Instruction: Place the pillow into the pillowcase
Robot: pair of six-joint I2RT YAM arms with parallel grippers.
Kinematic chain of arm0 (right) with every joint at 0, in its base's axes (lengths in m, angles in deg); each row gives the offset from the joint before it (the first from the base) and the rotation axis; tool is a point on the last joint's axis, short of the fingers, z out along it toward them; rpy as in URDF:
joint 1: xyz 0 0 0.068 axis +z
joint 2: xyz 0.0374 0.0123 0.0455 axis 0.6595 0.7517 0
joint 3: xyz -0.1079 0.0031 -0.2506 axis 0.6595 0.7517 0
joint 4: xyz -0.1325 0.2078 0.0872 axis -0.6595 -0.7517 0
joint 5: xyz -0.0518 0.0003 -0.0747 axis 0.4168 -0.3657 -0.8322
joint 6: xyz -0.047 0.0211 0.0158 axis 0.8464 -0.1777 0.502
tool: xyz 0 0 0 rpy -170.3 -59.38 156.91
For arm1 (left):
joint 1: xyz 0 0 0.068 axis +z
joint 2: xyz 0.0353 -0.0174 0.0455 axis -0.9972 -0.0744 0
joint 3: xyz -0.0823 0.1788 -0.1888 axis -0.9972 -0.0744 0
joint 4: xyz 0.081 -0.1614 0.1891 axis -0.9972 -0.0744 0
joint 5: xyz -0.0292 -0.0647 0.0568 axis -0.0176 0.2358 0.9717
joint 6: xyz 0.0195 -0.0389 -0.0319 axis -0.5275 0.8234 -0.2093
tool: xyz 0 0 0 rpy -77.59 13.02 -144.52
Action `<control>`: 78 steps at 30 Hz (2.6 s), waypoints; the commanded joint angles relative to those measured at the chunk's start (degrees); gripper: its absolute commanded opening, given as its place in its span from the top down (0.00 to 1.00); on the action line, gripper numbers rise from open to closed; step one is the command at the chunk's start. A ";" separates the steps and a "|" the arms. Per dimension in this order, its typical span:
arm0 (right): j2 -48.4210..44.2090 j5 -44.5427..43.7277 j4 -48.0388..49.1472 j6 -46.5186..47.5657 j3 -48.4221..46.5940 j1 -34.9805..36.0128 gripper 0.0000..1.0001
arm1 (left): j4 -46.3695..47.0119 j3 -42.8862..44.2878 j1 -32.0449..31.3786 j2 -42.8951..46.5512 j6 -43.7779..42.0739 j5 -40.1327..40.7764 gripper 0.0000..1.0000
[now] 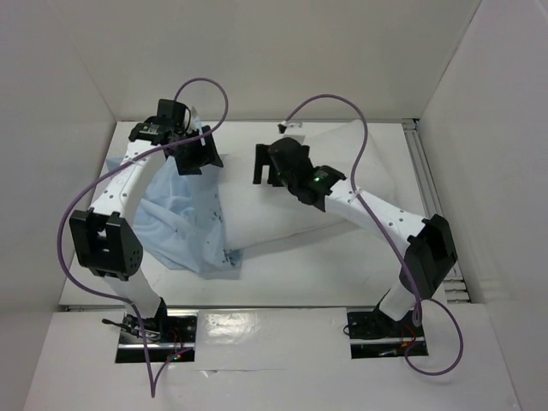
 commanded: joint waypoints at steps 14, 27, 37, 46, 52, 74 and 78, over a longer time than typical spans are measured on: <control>-3.62 6.44 -5.18 3.91 11.31 -25.72 0.05 | -0.11 7.58 -2.93 -10.81 -1.87 1.69 1.00; -18.63 5.94 -6.56 2.08 17.03 -13.51 1.00 | -2.04 27.01 -11.98 -15.83 -1.43 -7.28 1.00; -25.58 -1.17 -10.09 -9.17 17.36 -5.77 1.00 | -2.04 36.95 -22.80 -26.56 1.29 -7.20 1.00; -26.21 -1.72 -10.09 -6.38 20.30 -6.38 0.84 | -6.78 38.44 -22.27 -18.76 -5.29 5.97 0.18; -23.48 -1.10 -11.31 1.45 11.52 -6.38 0.10 | -7.32 32.39 -19.99 -4.17 -7.94 22.31 0.06; -6.86 12.00 -15.18 15.78 -3.19 4.08 0.01 | 6.83 -53.57 -26.22 46.57 28.27 37.79 0.10; -6.86 12.97 -17.55 16.31 -2.66 4.08 0.01 | 8.32 -55.86 -26.22 42.61 31.43 46.31 0.10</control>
